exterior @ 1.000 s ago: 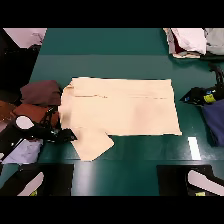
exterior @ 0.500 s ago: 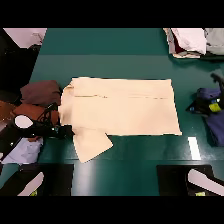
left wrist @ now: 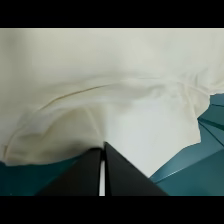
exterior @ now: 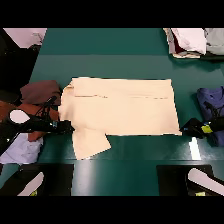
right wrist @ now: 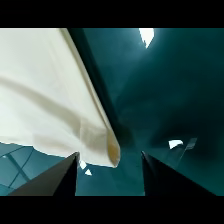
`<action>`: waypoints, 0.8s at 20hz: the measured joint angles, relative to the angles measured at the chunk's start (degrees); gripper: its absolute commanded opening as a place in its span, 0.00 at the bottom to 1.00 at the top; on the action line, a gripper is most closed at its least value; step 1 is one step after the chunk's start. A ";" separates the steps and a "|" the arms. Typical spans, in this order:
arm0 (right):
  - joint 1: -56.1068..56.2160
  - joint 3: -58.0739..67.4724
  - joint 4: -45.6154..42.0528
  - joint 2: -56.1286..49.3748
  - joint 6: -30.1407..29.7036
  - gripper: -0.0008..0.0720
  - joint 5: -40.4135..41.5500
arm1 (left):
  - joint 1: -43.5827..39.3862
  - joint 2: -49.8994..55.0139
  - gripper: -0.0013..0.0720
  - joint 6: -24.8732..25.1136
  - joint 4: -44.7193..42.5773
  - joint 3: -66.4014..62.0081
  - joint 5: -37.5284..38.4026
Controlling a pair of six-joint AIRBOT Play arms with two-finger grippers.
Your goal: Fold the shirts.
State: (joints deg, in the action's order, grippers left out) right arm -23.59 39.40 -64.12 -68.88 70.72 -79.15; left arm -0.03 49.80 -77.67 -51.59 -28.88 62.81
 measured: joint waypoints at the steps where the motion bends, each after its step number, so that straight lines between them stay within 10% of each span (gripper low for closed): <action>1: -0.07 -0.48 0.72 0.00 -0.11 0.61 0.20 | 0.00 0.00 0.06 0.02 0.02 -0.09 0.00; 6: -0.26 -1.44 2.47 0.00 -0.28 0.60 0.20 | 0.00 0.00 0.06 0.15 0.00 -0.22 0.07; 10: 0.31 -1.62 2.80 0.00 -0.33 0.44 0.07 | 0.00 -0.02 0.06 0.15 0.00 -0.22 0.44; 14: 4.52 -1.64 2.78 0.00 -0.37 0.03 1.03 | 0.00 0.00 0.06 0.15 -0.07 -0.22 1.33; 16: 6.45 -1.60 2.10 0.02 -0.39 0.03 1.22 | 0.00 -0.02 0.06 0.15 -0.70 -0.28 2.29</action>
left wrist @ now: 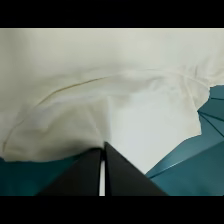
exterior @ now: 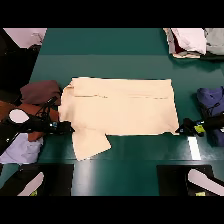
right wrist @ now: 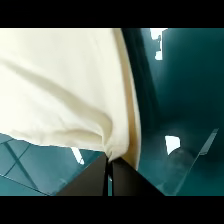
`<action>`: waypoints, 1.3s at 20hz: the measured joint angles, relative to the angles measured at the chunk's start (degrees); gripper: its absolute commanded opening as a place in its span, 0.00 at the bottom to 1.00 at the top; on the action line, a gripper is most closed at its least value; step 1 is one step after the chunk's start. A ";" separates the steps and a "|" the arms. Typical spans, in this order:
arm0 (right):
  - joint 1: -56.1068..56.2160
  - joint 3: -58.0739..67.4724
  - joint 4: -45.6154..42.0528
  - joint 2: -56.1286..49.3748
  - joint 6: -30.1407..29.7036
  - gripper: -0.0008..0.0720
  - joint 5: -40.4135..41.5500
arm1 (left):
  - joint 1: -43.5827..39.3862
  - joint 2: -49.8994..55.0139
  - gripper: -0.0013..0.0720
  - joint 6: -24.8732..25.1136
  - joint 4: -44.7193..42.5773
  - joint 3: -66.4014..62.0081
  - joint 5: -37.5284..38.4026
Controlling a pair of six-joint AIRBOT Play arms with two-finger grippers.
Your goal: Fold the shirts.
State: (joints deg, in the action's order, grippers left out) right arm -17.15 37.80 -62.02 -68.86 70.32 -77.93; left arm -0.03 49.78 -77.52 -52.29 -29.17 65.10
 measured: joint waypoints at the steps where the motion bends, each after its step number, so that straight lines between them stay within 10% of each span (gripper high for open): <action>1: 0.61 0.24 -0.74 0.07 0.00 0.03 -0.24 | 0.00 -0.02 0.06 0.00 -0.68 -0.13 0.83; 13: -4.31 12.70 -19.69 20.72 1.09 0.03 -18.36 | -7.76 -14.32 0.06 -8.59 -1.66 -7.52 21.44; 26: 10.01 39.04 -18.86 -8.39 6.36 0.03 -9.66 | -9.35 20.85 0.06 -1.27 -6.16 -34.82 1.03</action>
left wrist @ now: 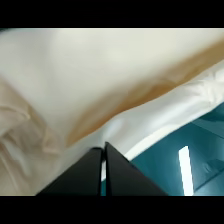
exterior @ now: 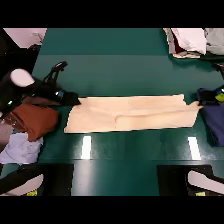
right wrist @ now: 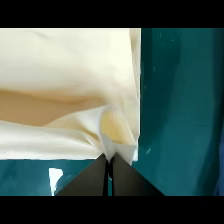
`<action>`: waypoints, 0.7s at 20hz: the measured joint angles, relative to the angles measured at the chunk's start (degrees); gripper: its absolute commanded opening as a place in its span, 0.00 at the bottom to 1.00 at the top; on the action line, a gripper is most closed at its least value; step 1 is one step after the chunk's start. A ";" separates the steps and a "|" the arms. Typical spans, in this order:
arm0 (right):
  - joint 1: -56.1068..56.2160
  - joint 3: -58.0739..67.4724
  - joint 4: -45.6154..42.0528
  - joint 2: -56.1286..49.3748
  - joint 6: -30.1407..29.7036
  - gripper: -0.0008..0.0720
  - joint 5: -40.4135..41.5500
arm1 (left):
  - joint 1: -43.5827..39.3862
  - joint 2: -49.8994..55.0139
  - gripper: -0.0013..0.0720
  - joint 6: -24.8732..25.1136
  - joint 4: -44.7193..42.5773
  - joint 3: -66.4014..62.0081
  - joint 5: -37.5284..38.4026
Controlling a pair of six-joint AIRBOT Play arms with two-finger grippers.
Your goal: Fold the shirts.
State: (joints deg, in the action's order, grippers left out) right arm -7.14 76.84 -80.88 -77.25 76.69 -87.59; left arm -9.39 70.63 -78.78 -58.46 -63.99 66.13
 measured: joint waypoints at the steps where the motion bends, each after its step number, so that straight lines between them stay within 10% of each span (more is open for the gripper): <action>1: 0.00 1.90 1.22 -2.64 0.44 0.04 0.79 | 0.00 2.78 0.06 0.28 -0.28 -1.86 -1.27; 2: -0.35 3.78 3.23 -5.33 0.76 0.24 1.84 | -0.02 5.22 0.27 0.57 -0.46 -3.58 -2.95; 3: -0.94 5.46 5.62 -7.93 1.05 0.70 2.97 | -0.04 6.99 0.71 0.70 -0.70 -4.90 -4.44; 5: -2.60 8.55 10.93 -12.31 1.22 0.82 4.98 | -0.02 9.18 0.89 0.68 -0.98 -6.93 -7.17; 9: -7.76 11.26 18.53 -17.05 -0.94 0.81 2.93 | 0.98 10.91 0.80 0.39 -2.29 -12.31 -4.68; 11: -10.71 9.16 19.91 -17.29 -3.10 0.81 0.83 | 1.18 11.19 0.05 0.20 -2.47 -14.38 -1.18; 14: -15.02 3.58 21.29 -17.31 -6.38 0.81 -0.55 | 0.79 11.45 0.07 0.11 -2.19 -15.89 2.16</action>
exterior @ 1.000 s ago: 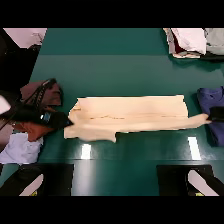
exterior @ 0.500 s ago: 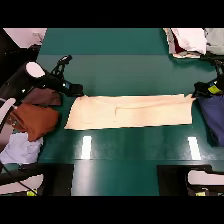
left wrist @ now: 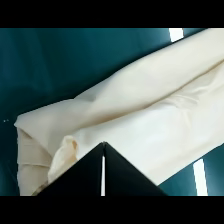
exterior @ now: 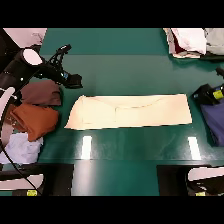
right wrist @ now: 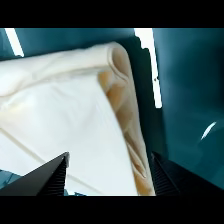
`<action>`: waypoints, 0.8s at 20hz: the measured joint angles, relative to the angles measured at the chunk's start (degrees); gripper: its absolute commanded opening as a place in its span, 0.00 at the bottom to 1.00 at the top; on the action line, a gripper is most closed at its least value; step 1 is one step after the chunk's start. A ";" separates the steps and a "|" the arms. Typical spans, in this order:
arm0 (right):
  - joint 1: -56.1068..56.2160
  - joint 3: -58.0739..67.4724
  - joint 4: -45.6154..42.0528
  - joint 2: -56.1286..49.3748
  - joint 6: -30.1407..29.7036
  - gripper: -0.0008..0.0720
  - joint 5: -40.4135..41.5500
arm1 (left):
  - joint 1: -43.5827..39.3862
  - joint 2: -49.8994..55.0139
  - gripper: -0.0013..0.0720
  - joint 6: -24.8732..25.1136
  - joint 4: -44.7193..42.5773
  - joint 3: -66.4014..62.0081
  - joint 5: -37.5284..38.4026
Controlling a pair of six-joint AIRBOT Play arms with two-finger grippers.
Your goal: Fold the shirts.
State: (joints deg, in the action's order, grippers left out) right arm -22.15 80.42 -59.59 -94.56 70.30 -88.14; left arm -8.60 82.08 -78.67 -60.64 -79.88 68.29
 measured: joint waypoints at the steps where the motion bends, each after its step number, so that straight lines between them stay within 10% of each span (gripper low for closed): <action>1: -0.98 -2.05 0.31 0.00 -1.22 0.81 0.09 | -0.20 0.04 0.07 0.00 0.04 -0.24 0.52; 8: -0.11 -12.39 4.59 0.07 -7.30 0.72 4.98 | -3.08 0.98 0.07 -0.52 0.68 -0.52 -0.02; 11: 2.43 -13.73 4.55 -0.11 -8.35 0.09 6.82 | -5.55 2.05 0.06 -0.72 0.92 -0.52 -0.24; 16: 5.40 -14.27 5.55 1.42 -9.20 0.03 5.14 | -13.03 5.14 0.06 -1.79 1.36 -0.72 -4.76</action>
State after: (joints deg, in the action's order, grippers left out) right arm -16.75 66.15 -54.04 -93.14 61.10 -83.00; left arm -21.63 87.22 -80.47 -59.29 -80.60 63.53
